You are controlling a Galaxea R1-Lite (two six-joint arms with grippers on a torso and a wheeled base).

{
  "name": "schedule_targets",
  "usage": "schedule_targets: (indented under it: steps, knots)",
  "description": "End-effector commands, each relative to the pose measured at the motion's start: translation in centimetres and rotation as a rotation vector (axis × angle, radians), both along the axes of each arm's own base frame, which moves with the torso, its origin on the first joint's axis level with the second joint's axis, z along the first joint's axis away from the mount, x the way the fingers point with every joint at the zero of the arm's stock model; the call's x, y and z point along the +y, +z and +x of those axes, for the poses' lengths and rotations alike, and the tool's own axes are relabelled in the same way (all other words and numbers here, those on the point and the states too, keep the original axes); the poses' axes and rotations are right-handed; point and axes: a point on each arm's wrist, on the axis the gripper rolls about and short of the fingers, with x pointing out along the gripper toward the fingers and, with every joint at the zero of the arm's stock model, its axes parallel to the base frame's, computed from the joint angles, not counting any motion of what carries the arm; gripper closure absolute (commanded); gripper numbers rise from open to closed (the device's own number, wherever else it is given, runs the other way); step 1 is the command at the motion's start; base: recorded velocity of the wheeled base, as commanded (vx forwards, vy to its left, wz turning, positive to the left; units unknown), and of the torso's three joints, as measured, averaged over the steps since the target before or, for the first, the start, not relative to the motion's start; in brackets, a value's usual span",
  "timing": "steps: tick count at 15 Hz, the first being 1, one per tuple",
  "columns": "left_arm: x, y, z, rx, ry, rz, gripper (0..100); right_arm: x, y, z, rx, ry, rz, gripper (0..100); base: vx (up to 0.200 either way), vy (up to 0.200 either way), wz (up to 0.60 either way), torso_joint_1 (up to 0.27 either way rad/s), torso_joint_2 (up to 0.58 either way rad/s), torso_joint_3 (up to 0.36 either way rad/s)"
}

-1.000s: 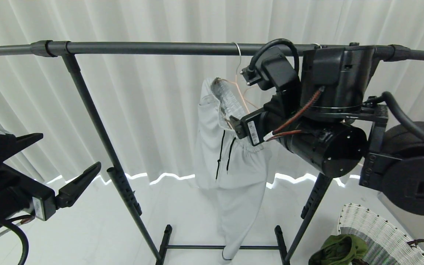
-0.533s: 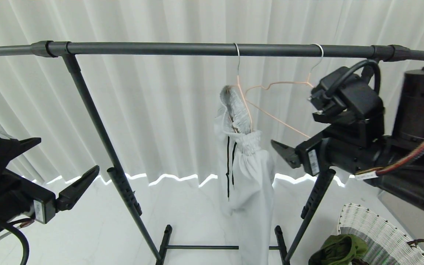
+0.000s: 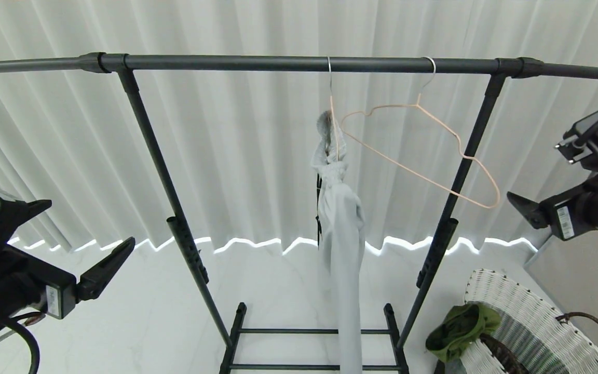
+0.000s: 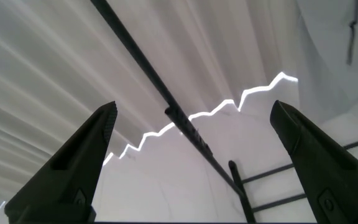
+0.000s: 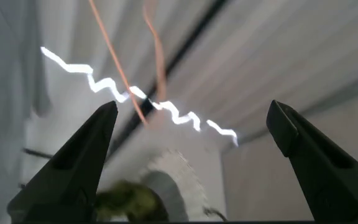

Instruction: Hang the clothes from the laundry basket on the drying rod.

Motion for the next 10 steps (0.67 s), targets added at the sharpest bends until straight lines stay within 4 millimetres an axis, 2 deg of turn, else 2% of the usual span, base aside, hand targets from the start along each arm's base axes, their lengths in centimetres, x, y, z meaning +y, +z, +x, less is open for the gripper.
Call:
schedule_targets:
  steps: [1, 4, 10]
  knots:
    - [0.0, 0.0, -0.1, 0.001, -0.001, 0.0, 0, -2.6, -0.6, -0.8, -0.001, -0.107, -0.01, 0, -0.2, 0.0, 0.0, 0.007, 0.0, 0.002]
    - [0.1, -0.4, -0.3, 0.01, -0.001, 0.002, 0, -4.0, -1.1, -1.3, 0.005, -0.175, -0.015, 0, -0.2, 0.0, 0.0, 0.002, 0.0, 0.004]
    - [0.1, -0.9, -0.6, 0.021, -0.001, 0.002, 0, -4.6, -1.7, -2.1, 0.012, -0.189, -0.048, 0, 0.0, 0.0, 0.0, 0.0, 0.0, 0.0]
